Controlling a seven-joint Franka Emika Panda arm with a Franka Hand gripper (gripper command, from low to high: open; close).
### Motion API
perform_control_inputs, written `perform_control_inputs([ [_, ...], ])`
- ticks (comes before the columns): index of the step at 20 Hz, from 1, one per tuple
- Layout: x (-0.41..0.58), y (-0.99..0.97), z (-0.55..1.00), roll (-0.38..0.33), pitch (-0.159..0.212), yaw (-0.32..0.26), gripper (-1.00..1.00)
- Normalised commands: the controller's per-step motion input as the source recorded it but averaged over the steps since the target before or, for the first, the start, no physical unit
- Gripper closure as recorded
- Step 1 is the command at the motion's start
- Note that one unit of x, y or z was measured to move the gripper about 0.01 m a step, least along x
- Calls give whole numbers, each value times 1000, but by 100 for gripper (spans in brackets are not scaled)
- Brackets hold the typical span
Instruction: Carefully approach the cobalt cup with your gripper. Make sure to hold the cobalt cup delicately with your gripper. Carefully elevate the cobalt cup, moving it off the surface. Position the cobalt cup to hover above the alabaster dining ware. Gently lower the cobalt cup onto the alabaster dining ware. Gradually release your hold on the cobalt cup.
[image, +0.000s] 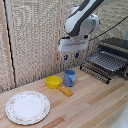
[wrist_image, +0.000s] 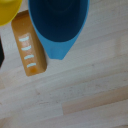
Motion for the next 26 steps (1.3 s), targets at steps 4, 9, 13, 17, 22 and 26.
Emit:
perform_control_inputs([
  [4,189,-239,-251,0,68,-44,-100],
  [9,226,-158,-275,0,87,-1,-100],
  [13,201,-177,-229,0,105,0,-100],
  [17,119,-139,-216,-2,130,0,-100],
  [22,322,-113,-249,-49,36,39,-100],
  [26,358,-79,-199,-65,32,49,100],
])
